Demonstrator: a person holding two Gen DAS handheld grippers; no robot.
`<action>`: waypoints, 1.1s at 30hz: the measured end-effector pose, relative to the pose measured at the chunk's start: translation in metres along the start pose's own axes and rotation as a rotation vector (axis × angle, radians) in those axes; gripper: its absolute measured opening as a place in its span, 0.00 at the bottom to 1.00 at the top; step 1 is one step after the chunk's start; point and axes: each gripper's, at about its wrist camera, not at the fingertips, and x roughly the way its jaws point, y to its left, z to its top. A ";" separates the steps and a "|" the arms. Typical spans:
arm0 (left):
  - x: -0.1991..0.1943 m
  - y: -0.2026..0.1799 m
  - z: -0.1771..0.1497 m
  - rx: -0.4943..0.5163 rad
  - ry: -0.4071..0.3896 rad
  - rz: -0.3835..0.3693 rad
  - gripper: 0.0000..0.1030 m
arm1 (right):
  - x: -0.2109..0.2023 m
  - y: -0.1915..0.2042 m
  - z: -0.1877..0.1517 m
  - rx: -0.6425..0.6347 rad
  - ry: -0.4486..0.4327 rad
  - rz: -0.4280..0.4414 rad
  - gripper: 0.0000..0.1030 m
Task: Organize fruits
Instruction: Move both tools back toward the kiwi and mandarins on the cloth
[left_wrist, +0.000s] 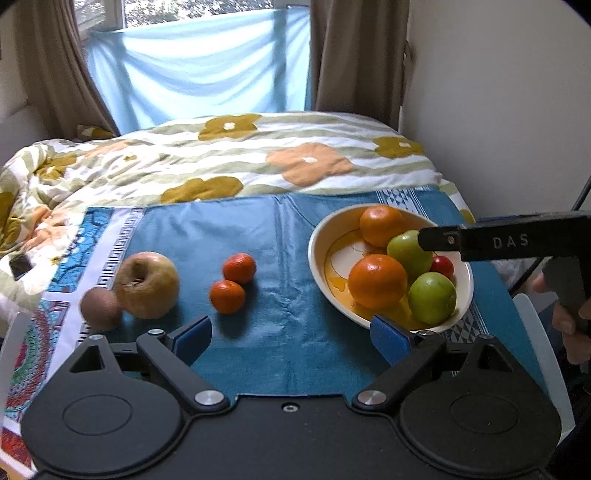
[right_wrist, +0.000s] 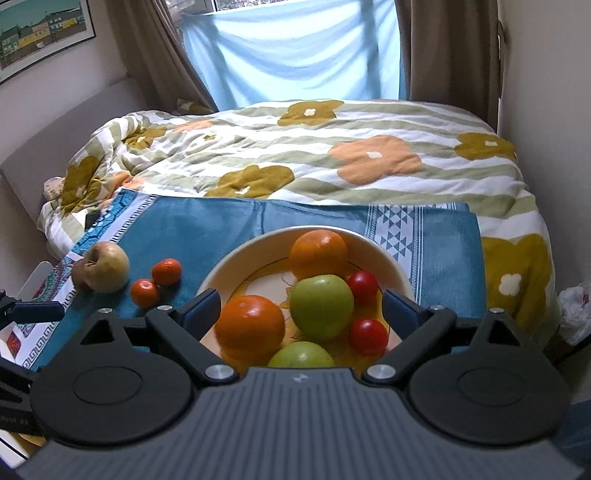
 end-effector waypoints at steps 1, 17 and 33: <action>-0.006 0.002 -0.001 -0.005 -0.010 0.010 0.92 | -0.003 0.003 0.001 -0.003 0.000 0.001 1.00; -0.050 0.078 -0.004 0.015 -0.087 0.146 1.00 | -0.030 0.076 0.014 -0.026 -0.020 0.023 1.00; -0.008 0.192 0.010 0.125 0.020 0.036 1.00 | 0.020 0.168 0.005 0.108 0.059 -0.073 1.00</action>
